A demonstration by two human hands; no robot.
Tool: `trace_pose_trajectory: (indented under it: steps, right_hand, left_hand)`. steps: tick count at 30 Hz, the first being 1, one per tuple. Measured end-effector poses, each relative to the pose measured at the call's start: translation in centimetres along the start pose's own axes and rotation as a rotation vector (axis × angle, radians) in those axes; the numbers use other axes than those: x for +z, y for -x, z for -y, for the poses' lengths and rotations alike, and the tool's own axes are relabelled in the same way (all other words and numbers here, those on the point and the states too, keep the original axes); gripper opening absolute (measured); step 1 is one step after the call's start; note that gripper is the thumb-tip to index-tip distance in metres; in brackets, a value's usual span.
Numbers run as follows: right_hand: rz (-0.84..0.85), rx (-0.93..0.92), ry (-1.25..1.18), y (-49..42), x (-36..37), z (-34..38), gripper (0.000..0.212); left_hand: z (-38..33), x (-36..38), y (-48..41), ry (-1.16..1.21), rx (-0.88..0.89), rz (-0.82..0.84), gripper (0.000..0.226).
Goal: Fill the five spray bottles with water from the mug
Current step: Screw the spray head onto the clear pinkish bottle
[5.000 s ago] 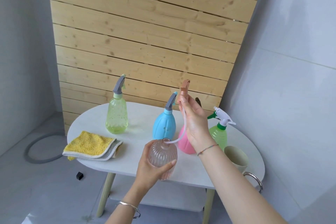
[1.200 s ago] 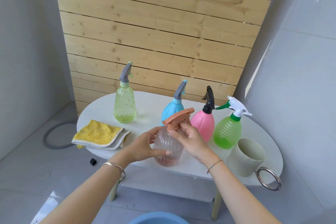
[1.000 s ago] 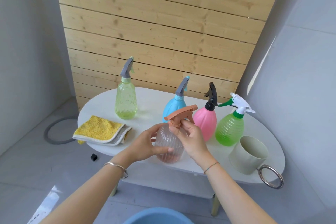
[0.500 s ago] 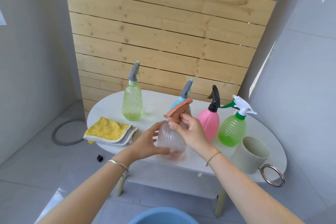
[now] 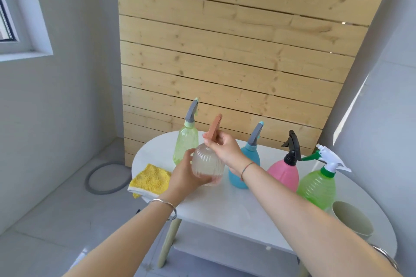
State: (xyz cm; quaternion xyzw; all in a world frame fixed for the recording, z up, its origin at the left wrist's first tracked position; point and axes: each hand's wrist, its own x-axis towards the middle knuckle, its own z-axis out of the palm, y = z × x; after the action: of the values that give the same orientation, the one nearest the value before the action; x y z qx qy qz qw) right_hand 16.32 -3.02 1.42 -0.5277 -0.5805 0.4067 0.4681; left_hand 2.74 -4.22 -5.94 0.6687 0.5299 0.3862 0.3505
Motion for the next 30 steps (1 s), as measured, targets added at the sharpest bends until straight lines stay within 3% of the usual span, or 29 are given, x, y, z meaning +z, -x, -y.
trace_pose_trajectory:
  steps: [5,9,11,14,18,24,30]
  right_hand:
    - [0.016,0.059,0.013,-0.3,0.1,-2.1,0.012]
    - [-0.009,0.086,0.061,-0.9,0.0,-2.6,0.017]
    - [-0.037,0.105,0.095,-0.5,0.3,-2.8,0.033]
    - [-0.112,0.063,0.279,0.8,1.4,-4.6,0.071]
    - [-0.191,0.021,0.451,1.3,2.5,-7.3,0.086]
    - [-0.242,0.046,0.437,-0.6,2.2,-7.5,0.093]
    - [-0.219,0.068,0.429,-2.4,1.3,-7.7,0.089]
  left_hand:
    - [1.5,-0.2,-0.4,0.007,0.009,0.044,0.090]
    - [1.2,-2.3,-1.2,0.027,0.062,-0.139,0.065]
    - [1.2,-3.2,-2.0,0.019,0.070,-0.201,0.067]
    - [1.7,-4.2,-3.5,-0.018,0.001,-0.144,0.090]
    - [2.6,-4.4,-5.1,-0.053,-0.041,-0.034,0.101]
    - [3.5,-4.0,-7.0,-0.102,-0.018,0.001,0.081]
    - [3.8,-4.3,-7.9,-0.127,-0.007,0.058,0.078]
